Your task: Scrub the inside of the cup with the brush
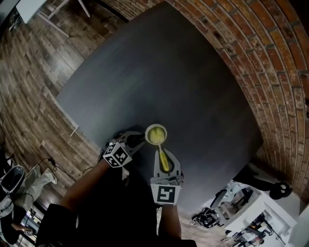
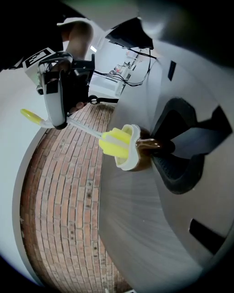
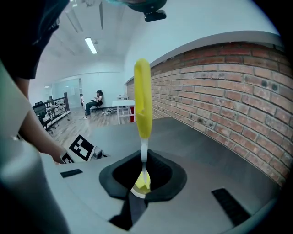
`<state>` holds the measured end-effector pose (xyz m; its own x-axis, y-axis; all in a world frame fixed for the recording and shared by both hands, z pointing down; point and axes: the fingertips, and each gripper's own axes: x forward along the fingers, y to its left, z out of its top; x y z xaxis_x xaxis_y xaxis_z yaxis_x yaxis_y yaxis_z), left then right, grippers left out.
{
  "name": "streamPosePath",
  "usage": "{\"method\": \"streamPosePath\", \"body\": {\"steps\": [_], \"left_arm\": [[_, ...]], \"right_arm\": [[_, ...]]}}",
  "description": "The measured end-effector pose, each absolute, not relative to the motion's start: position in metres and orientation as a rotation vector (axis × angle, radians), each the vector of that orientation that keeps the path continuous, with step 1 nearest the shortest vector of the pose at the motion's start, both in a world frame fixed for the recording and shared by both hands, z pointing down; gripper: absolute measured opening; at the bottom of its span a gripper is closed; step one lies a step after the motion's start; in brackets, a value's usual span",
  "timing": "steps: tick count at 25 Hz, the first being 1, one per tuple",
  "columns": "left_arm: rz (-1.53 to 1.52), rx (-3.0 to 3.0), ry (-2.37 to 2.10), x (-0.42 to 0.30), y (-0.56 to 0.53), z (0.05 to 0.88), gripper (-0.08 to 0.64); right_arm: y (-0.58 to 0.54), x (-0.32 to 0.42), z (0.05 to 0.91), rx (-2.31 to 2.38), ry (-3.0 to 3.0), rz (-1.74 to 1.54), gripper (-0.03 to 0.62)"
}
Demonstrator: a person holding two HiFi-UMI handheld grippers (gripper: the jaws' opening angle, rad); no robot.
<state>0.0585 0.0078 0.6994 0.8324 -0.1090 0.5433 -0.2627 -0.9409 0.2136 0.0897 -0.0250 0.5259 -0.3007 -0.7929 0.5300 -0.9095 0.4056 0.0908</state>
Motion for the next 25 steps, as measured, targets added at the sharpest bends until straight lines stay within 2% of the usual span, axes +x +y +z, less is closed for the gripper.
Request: {"method": "streamPosePath", "body": {"steps": [6,12,17,23,25], "left_arm": [[0.809,2.710,-0.369,0.050,0.007,0.697,0.155],[0.835,2.684,-0.446,0.027,0.017,0.683,0.192],[0.700,2.711,-0.627,0.016,0.024,0.631,0.192],[0.378,2.760,-0.820,0.024,0.046,0.524,0.187],[0.256,2.805,-0.821,0.029,0.064,0.485,0.146]], "right_arm": [[-0.013,0.105,0.499,1.661,-2.205,0.430,0.048],[0.013,0.122,0.473,1.764,-2.207,0.476,0.048],[0.043,0.143,0.454,1.816,-2.206,0.504,0.048],[0.079,0.158,0.430,1.843,-2.255,0.461,0.048],[0.094,0.159,0.424,1.846,-2.269,0.467,0.048]]}}
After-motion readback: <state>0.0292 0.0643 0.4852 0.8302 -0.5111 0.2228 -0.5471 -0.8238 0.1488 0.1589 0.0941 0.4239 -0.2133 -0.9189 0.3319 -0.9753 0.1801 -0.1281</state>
